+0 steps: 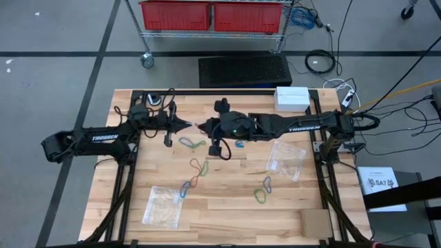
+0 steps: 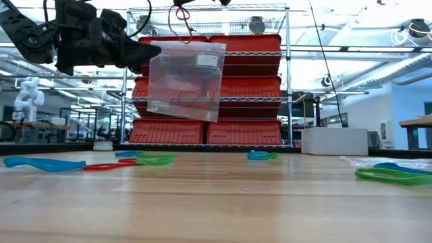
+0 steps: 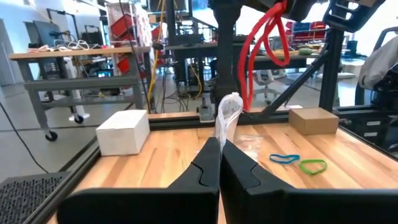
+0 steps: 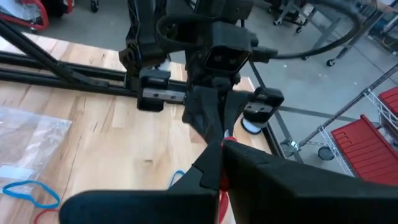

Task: Sort rubber bands
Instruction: Put the top red rubber band into the zip bag

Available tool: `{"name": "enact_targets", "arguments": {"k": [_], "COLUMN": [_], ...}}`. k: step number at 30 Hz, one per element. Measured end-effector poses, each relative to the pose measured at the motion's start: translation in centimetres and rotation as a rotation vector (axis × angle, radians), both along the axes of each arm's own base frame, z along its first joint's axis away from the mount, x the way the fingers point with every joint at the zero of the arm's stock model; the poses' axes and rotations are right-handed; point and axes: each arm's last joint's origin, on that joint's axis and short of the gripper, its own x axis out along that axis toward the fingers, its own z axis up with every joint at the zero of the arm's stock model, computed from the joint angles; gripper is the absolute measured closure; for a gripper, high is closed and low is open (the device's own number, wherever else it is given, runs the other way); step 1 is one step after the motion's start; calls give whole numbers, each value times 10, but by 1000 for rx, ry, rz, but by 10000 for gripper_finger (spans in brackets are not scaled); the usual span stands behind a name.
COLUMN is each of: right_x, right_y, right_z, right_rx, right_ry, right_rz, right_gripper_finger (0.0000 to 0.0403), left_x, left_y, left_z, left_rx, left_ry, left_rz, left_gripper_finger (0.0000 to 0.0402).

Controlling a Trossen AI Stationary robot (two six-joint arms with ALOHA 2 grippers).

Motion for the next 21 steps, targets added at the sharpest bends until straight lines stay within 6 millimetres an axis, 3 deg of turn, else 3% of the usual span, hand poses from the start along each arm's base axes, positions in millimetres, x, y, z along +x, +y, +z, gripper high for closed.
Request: {"name": "enact_targets", "arguments": {"k": [21], "right_x": [0], "right_y": [-9], "right_z": [0], "right_rx": [-23], "right_ry": [2], "right_rz": [-8], "right_gripper_finger": [403], "left_x": [0], "left_y": [-1], "left_z": [0], "left_rx": [2], "left_ry": [3], "left_rz": [-33], "left_gripper_finger": [401]}}
